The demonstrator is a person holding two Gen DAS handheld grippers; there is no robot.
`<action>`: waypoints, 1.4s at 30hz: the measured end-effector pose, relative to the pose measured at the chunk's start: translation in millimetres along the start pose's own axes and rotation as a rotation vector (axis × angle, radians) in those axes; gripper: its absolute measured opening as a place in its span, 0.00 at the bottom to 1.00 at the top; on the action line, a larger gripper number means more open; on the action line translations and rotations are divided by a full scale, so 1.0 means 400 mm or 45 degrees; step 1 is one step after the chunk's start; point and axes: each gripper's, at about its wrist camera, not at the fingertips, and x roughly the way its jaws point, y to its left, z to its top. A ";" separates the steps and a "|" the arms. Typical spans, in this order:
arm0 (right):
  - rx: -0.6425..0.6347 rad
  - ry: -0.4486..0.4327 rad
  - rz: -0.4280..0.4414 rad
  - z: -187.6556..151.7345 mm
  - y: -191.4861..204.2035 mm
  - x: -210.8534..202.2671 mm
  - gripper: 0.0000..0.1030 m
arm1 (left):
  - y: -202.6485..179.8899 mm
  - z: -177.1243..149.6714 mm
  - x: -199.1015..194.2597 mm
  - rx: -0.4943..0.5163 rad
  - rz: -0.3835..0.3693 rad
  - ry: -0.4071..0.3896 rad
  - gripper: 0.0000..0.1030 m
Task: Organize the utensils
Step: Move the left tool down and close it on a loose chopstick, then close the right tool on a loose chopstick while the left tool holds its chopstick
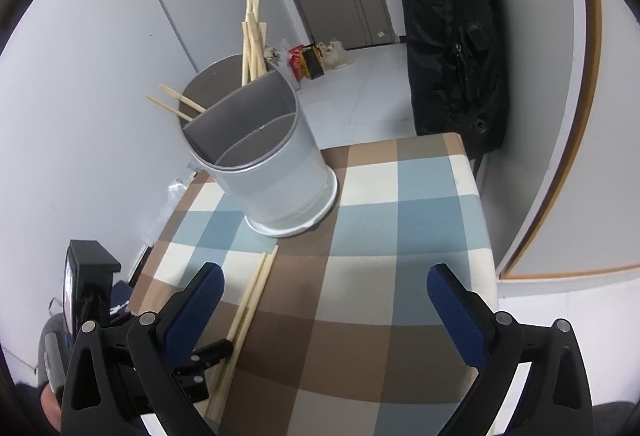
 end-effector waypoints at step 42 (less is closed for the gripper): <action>0.087 0.037 0.019 0.011 -0.051 0.050 0.99 | 0.017 0.137 0.060 0.033 -0.089 -0.023 0.02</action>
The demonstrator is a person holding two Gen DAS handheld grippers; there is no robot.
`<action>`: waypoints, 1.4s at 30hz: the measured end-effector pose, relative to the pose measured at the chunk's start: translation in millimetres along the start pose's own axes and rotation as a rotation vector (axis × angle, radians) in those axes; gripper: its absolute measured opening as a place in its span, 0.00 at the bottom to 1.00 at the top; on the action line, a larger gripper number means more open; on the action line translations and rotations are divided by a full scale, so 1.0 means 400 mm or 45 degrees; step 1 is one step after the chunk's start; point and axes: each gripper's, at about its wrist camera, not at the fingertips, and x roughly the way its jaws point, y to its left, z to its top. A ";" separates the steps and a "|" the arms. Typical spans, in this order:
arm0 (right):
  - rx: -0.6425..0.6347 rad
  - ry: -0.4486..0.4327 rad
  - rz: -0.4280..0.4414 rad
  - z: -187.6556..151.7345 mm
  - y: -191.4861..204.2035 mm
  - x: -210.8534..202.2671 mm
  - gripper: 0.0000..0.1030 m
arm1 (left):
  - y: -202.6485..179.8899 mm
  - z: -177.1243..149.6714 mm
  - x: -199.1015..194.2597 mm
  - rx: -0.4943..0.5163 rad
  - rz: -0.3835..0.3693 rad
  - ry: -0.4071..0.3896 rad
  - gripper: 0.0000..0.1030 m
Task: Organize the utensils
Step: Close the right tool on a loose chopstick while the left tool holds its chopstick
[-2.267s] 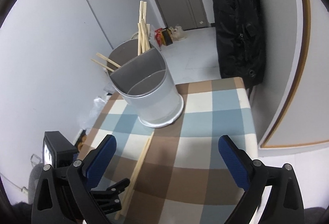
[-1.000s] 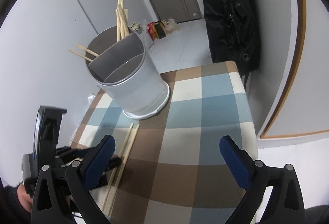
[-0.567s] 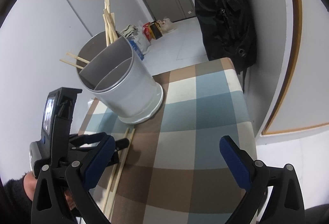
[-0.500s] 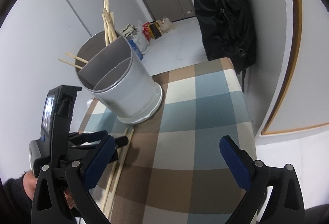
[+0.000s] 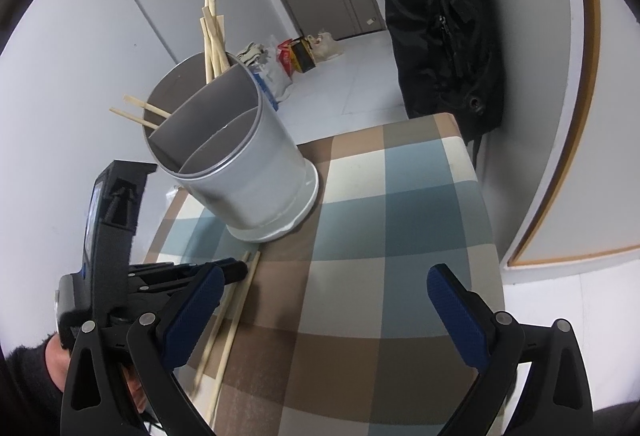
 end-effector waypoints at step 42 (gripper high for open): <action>-0.195 0.455 0.006 0.022 0.223 0.287 0.36 | 0.208 -0.062 -0.255 -0.336 -0.261 -0.573 0.02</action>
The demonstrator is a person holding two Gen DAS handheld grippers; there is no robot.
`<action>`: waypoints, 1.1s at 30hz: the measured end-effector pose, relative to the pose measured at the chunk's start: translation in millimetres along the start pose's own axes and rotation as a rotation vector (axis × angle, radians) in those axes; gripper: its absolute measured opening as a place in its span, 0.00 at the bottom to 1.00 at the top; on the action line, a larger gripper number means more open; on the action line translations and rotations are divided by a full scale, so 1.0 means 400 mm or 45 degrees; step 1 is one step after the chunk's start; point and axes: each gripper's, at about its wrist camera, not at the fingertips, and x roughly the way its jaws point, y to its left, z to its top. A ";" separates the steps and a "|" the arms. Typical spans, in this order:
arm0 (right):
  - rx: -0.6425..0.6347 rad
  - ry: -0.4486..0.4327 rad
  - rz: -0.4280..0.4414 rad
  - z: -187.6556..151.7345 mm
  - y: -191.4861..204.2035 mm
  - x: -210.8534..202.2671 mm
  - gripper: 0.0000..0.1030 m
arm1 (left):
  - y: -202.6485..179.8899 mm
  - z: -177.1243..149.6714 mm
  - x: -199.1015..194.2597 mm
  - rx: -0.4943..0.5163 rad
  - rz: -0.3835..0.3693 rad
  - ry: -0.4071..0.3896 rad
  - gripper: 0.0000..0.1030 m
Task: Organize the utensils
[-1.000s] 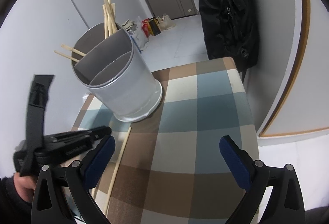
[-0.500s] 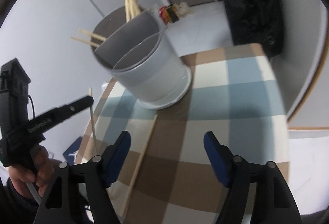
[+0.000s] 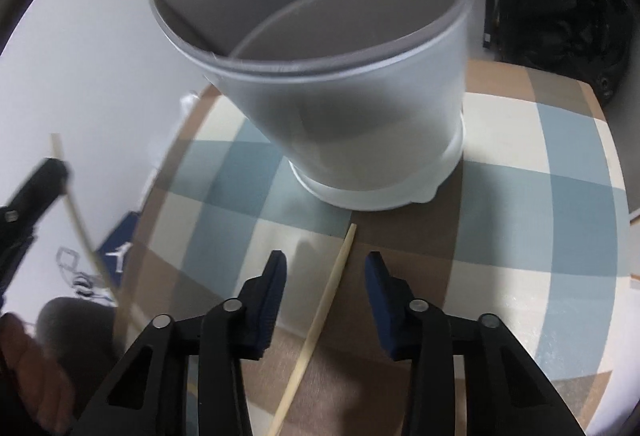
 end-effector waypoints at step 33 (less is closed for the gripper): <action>0.036 -0.342 0.001 -0.049 0.034 -0.227 0.03 | -0.035 0.023 -0.068 0.071 -0.043 -0.061 0.02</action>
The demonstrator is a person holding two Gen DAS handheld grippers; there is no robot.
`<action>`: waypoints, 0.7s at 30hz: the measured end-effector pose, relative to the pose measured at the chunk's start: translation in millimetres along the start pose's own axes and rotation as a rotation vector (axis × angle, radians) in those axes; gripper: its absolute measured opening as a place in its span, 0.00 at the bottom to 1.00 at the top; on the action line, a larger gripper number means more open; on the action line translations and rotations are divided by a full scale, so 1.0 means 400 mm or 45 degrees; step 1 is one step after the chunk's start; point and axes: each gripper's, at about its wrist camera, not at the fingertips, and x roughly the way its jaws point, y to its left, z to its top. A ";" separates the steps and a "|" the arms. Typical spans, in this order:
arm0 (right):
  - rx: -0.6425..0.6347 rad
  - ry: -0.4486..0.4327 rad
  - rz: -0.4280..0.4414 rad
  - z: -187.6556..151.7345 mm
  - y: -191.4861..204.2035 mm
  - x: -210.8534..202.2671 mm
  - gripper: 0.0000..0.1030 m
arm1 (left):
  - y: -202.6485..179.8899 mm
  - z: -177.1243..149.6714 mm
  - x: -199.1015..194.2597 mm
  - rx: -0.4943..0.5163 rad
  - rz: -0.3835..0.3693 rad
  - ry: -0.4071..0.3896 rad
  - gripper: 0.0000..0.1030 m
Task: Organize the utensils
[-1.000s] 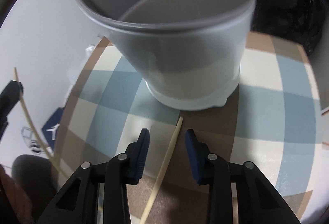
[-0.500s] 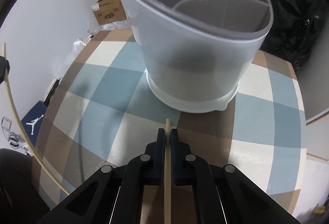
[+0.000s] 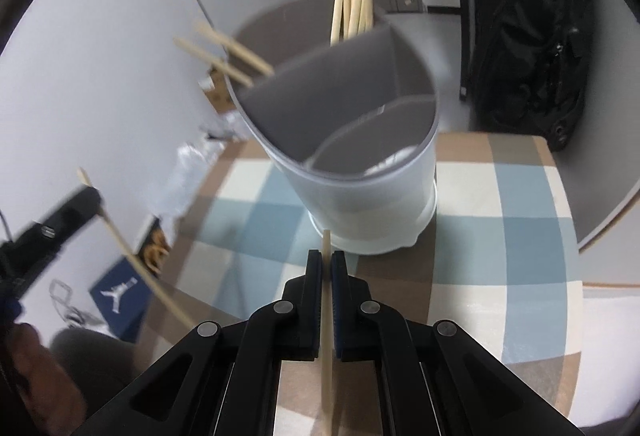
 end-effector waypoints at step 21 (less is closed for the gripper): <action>-0.019 -0.315 0.221 -0.015 -0.015 -0.180 0.00 | -0.129 0.033 -0.038 0.167 0.033 -0.034 0.02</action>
